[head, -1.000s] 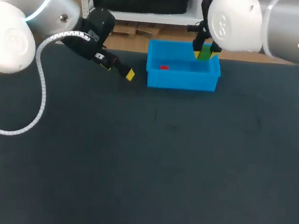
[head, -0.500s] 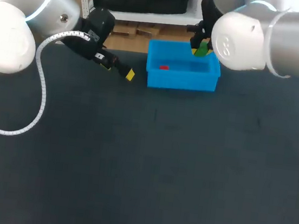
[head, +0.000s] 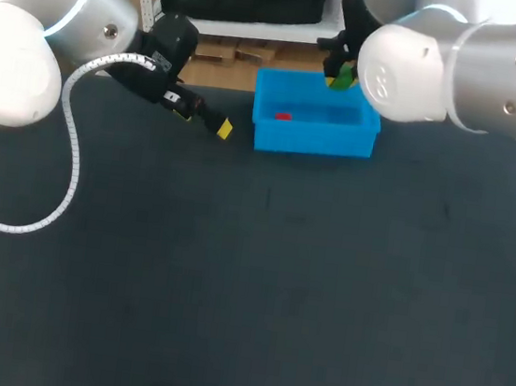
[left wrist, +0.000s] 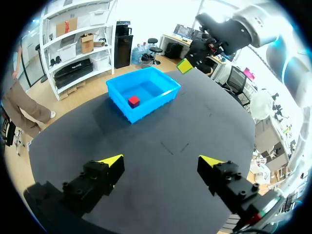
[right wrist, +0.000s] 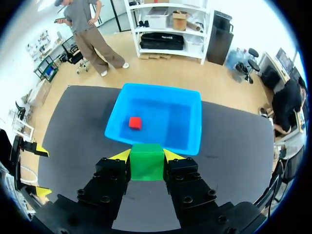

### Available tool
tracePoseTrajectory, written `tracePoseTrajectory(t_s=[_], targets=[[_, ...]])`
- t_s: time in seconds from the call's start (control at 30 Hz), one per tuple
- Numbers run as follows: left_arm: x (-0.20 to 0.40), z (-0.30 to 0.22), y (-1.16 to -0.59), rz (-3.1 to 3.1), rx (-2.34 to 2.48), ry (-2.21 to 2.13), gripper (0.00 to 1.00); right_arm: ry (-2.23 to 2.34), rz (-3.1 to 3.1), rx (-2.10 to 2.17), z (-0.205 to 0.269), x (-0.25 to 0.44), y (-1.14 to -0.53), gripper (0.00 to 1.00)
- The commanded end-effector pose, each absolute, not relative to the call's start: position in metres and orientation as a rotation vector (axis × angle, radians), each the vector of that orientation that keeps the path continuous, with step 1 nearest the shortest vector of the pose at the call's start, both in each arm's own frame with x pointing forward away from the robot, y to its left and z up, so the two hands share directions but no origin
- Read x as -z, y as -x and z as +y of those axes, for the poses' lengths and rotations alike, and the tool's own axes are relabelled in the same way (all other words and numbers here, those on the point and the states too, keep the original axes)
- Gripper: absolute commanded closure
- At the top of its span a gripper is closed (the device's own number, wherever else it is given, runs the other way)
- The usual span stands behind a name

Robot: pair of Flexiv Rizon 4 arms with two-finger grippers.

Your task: Use the left arm to pick the red cube and place it into the blue plastic box first, then use the right arm to grasp the green cube and put it into the same blue plastic box after the first action is fully finished.

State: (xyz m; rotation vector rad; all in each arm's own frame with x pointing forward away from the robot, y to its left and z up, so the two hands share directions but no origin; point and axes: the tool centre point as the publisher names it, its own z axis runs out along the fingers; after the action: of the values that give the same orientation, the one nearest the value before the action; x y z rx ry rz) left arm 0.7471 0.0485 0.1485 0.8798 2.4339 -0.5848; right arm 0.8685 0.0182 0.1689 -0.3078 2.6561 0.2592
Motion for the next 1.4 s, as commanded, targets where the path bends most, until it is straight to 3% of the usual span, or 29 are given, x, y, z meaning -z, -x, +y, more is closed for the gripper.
tracePoseTrajectory(t_s=[0.03,1.4], targets=[[-0.149,0.048,-0.748,2.437,0.584,-0.880,0.00,0.314,2.672,-0.257,0.022,-0.166,-0.882,1.00],[-0.149,0.048,-0.748,2.437,0.584,-0.880,0.00,0.365,2.706,-0.205,0.055,-0.128,-0.920,1.00]])
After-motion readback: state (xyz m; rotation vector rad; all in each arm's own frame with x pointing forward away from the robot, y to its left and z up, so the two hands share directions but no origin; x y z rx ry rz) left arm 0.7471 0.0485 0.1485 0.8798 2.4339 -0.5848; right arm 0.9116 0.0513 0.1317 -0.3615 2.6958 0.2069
